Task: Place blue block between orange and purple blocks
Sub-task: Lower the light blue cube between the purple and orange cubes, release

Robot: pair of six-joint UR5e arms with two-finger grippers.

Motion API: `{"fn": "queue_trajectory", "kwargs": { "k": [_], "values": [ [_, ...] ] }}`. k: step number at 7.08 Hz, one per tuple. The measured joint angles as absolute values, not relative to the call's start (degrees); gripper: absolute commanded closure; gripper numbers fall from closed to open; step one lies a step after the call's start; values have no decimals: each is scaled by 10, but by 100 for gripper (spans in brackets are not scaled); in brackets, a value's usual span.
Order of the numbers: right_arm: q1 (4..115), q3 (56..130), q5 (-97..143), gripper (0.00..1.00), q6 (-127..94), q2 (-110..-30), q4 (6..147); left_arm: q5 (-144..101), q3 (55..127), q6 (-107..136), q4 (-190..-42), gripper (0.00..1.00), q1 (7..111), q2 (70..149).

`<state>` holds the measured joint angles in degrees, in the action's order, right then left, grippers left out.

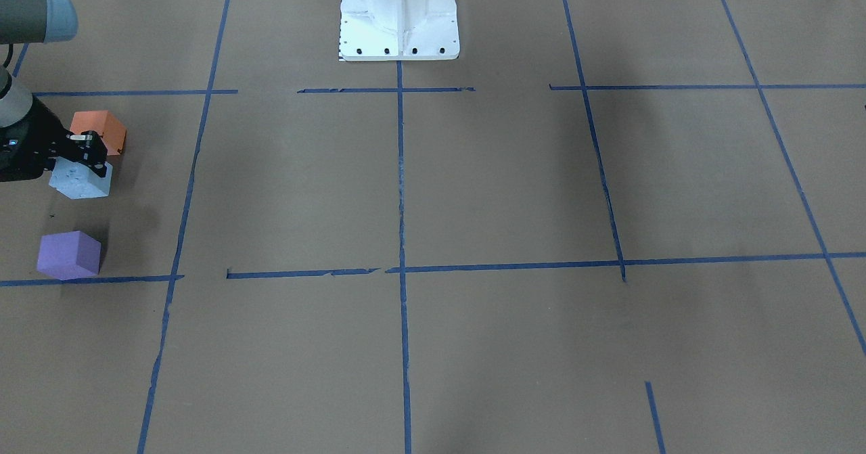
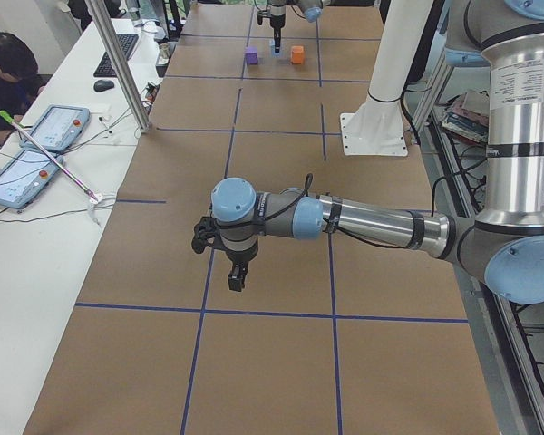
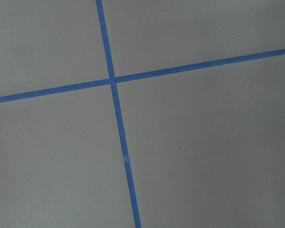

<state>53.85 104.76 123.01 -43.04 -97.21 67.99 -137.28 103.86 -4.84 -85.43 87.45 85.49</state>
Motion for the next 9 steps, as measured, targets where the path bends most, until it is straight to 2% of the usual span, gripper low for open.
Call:
{"fn": "queue_trajectory", "kwargs": {
  "k": [3,4,7,9],
  "values": [
    [537,1019,1230,24,-446,-962,675,-1373,1039,-48,-855,0,875,855],
    [536,1014,1230,0,-445,-958,674,-1373,1039,-48,-855,0,875,855],
    [542,1027,1233,0,-439,-949,676,-1373,1039,-48,-855,0,875,855],
    [609,1046,1269,0,-381,-952,703,-1373,1038,-49,-855,0,875,855]
  ]
}}
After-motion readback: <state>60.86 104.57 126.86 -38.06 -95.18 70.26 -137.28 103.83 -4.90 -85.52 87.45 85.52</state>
